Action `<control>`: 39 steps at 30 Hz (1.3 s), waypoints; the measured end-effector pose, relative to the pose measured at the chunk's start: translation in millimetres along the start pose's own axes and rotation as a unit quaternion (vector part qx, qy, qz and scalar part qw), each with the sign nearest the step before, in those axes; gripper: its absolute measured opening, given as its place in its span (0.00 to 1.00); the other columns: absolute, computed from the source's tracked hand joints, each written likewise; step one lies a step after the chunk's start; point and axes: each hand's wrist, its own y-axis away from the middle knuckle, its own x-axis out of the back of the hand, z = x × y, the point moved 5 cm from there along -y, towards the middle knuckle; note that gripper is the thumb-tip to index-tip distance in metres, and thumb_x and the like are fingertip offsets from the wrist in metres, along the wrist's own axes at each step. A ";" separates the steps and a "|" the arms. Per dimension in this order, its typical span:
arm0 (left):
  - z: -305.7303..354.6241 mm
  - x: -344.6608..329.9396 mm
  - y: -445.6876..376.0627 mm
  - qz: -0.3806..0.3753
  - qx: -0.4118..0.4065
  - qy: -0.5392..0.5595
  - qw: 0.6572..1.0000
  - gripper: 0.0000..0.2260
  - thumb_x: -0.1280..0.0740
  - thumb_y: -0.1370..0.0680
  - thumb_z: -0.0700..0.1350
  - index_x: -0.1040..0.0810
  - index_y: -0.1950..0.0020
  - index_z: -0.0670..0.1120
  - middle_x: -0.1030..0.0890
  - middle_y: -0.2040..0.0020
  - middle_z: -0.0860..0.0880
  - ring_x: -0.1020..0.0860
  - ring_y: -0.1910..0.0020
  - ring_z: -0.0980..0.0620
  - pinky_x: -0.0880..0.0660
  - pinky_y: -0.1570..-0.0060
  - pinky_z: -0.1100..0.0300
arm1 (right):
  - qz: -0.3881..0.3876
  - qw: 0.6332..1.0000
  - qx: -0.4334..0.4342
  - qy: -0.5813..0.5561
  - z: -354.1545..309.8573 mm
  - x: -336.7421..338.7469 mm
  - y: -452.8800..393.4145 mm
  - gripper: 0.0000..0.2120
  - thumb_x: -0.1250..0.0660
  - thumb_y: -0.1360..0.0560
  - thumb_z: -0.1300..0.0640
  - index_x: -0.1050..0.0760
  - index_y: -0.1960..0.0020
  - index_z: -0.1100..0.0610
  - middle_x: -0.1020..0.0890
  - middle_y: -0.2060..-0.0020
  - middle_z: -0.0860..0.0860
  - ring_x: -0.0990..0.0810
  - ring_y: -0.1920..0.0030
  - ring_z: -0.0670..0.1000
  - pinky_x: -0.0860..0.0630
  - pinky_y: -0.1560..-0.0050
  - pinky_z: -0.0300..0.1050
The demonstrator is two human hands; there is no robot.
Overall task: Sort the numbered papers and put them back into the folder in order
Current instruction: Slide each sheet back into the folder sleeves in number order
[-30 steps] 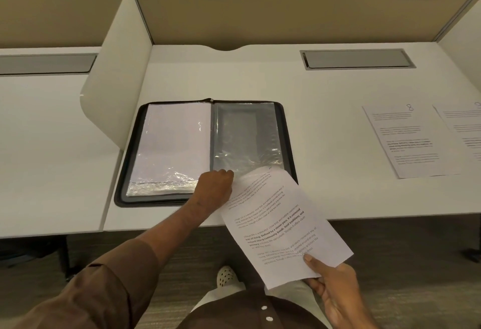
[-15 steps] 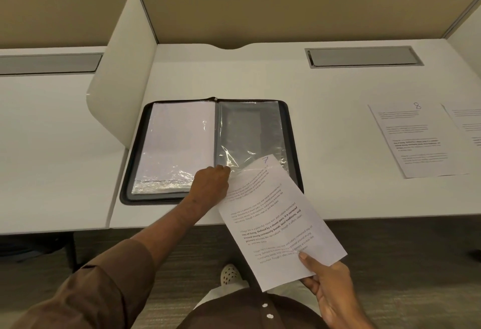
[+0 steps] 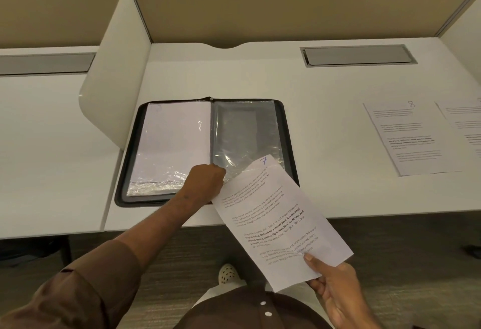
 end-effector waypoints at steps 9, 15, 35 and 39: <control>4.1 -7.0 18.0 0.025 0.041 0.047 0.998 0.07 0.36 0.20 0.44 0.22 0.46 0.42 0.18 0.61 0.46 0.19 0.68 0.45 0.22 0.66 0.56 | 0.002 1.000 0.024 -0.013 7.2 -14.1 -2.6 0.21 0.29 0.27 0.71 0.24 0.37 0.57 0.15 0.47 0.60 0.15 0.46 0.62 0.16 0.51 0.59; 3.1 -9.8 18.9 0.012 0.117 0.085 0.989 0.13 0.39 0.18 0.52 0.25 0.41 0.45 0.17 0.56 0.48 0.18 0.60 0.48 0.24 0.61 0.58 | -0.005 1.000 0.028 -0.014 4.3 -12.9 -1.0 0.20 0.29 0.28 0.71 0.23 0.40 0.56 0.13 0.52 0.58 0.15 0.47 0.61 0.15 0.56 0.57; 1.2 -17.3 30.6 0.022 0.165 0.139 0.976 0.11 0.39 0.17 0.49 0.21 0.42 0.46 0.15 0.54 0.48 0.18 0.58 0.48 0.25 0.58 0.57 | 0.001 0.999 0.004 -0.053 11.5 -11.2 -1.3 0.18 0.31 0.26 0.71 0.24 0.42 0.54 0.16 0.47 0.60 0.17 0.46 0.62 0.15 0.61 0.51; 1.3 -15.9 28.6 0.014 0.148 0.102 0.984 0.12 0.42 0.16 0.48 0.21 0.43 0.46 0.16 0.56 0.48 0.18 0.59 0.48 0.24 0.59 0.56 | 0.000 0.998 0.000 -0.069 16.1 -12.3 -2.1 0.20 0.31 0.26 0.71 0.25 0.38 0.56 0.17 0.46 0.60 0.18 0.44 0.61 0.15 0.61 0.50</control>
